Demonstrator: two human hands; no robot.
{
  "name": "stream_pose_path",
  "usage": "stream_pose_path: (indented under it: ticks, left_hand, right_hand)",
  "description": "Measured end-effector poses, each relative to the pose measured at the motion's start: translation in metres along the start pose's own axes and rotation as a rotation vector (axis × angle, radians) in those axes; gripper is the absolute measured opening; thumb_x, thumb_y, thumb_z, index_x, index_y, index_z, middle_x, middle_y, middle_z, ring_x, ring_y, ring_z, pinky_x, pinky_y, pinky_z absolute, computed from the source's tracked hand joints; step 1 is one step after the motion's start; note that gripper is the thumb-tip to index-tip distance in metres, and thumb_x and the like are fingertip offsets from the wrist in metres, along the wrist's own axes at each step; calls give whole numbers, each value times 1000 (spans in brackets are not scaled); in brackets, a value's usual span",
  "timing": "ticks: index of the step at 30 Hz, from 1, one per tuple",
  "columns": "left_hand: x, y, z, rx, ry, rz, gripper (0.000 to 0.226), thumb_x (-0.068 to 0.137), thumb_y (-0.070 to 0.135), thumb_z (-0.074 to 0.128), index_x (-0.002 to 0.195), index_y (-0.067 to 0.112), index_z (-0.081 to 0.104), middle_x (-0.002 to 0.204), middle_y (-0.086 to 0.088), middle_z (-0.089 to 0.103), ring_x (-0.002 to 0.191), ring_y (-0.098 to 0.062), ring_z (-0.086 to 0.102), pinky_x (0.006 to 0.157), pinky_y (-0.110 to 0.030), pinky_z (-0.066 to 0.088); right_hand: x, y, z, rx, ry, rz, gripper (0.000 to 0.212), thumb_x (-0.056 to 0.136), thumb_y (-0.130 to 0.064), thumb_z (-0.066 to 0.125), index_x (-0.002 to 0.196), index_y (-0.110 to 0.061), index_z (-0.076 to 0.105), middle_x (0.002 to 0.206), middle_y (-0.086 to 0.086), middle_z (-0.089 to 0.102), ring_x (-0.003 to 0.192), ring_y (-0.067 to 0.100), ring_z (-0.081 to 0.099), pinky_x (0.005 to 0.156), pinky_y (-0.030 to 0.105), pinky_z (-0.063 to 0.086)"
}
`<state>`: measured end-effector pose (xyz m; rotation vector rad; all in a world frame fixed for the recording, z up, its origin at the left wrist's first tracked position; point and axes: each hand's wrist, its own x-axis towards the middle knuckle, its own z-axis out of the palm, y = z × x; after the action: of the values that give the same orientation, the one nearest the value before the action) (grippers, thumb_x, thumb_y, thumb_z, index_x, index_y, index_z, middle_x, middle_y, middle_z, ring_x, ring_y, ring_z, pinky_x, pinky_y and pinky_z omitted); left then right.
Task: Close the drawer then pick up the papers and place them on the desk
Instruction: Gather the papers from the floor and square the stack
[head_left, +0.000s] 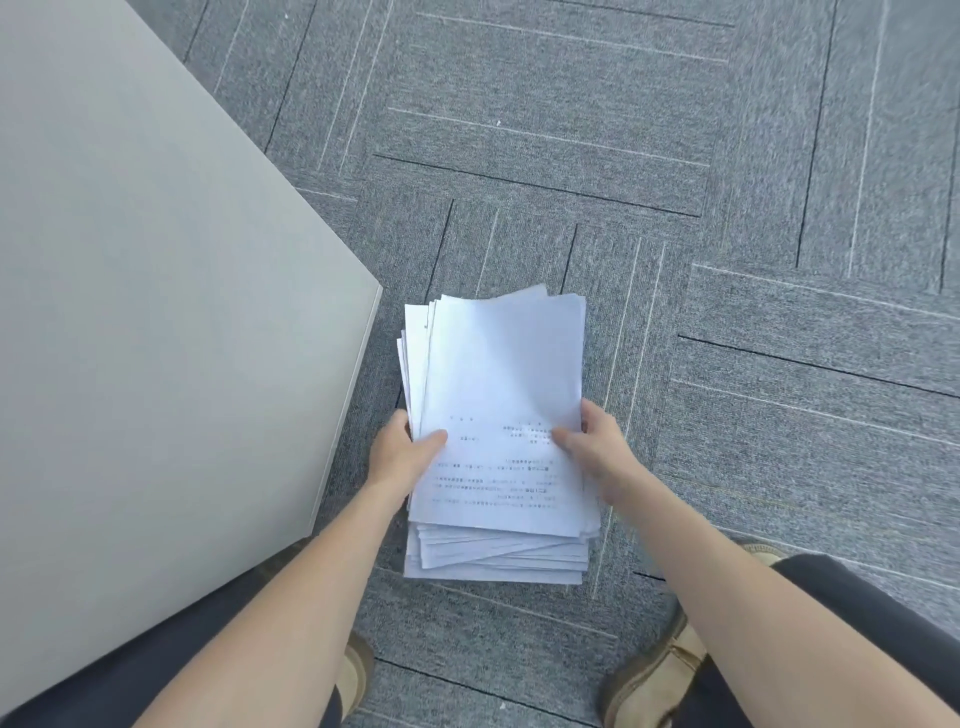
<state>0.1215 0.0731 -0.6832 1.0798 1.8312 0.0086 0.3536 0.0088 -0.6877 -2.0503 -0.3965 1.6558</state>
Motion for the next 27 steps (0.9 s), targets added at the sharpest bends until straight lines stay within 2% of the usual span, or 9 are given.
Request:
stream_pose_path:
  ticks: [3, 6, 10, 13, 15, 19, 21, 24, 27]
  left_hand:
    - [-1, -2, 0, -58, 53, -16, 52, 77, 34, 78, 117, 11, 56, 109, -3, 65, 94, -21, 63, 81, -31, 47]
    - [-5, 0, -8, -351, -120, -176, 59, 75, 36, 81, 123, 9, 58, 118, -11, 70, 102, -27, 69, 93, -44, 55]
    - [-19, 14, -23, -499, -399, -313, 38, 87, 30, 71, 116, 5, 67, 107, -18, 76, 96, -32, 74, 88, -56, 56]
    - [-33, 34, -33, -549, -436, -263, 23, 93, 22, 65, 107, 4, 67, 90, -15, 80, 80, -29, 77, 73, -51, 61]
    - [-46, 50, -43, -548, -423, -213, 22, 94, 19, 64, 111, 5, 64, 87, -12, 80, 81, -29, 76, 70, -49, 62]
    - [-82, 98, -71, -542, -412, -98, 35, 94, 19, 64, 125, 4, 57, 118, -13, 70, 105, -29, 67, 94, -52, 53]
    - [-106, 128, -88, -559, -377, -20, 33, 95, 16, 63, 125, 11, 51, 116, -5, 63, 114, -26, 59, 102, -48, 46]
    - [-148, 175, -120, -551, -387, 109, 29, 94, 15, 64, 121, 5, 58, 112, -7, 69, 120, -30, 59, 96, -41, 48]
    - [-192, 218, -160, -525, -385, 225, 45, 87, 26, 74, 125, 11, 57, 128, -7, 65, 126, -28, 57, 107, -47, 43]
  right_hand:
    - [-3, -5, -12, 90, -56, 16, 25, 95, 1, 58, 116, -14, 56, 110, 7, 70, 93, 27, 72, 76, 44, 61]
    - [-3, -6, -19, 107, -76, 7, 25, 94, 1, 61, 115, -12, 57, 116, 12, 70, 98, 31, 72, 87, 51, 59]
    - [-11, -15, -20, 144, -116, 28, 22, 94, 0, 62, 111, -11, 57, 116, 13, 69, 101, 34, 71, 90, 57, 57]
    - [-24, -32, -24, 163, -115, 12, 26, 94, 1, 61, 117, -9, 57, 117, 13, 68, 102, 34, 70, 91, 57, 56]
    - [-36, -46, -31, 181, -105, -18, 29, 94, 1, 62, 121, -6, 56, 119, 14, 68, 105, 35, 70, 93, 56, 56]
    - [-76, -89, -49, 257, -69, -92, 27, 95, 1, 59, 122, -3, 58, 120, 18, 69, 106, 36, 69, 95, 56, 54]
    - [-104, -116, -63, 276, -57, -162, 26, 95, 0, 60, 121, -1, 58, 121, 22, 69, 99, 34, 68, 95, 56, 54]
    - [-157, -167, -87, 278, -44, -294, 26, 94, -1, 61, 120, 0, 59, 119, 23, 70, 95, 31, 69, 92, 53, 56]
    - [-224, -221, -108, 282, -29, -424, 33, 89, -7, 66, 118, 7, 56, 107, 19, 71, 91, 29, 68, 87, 51, 56]
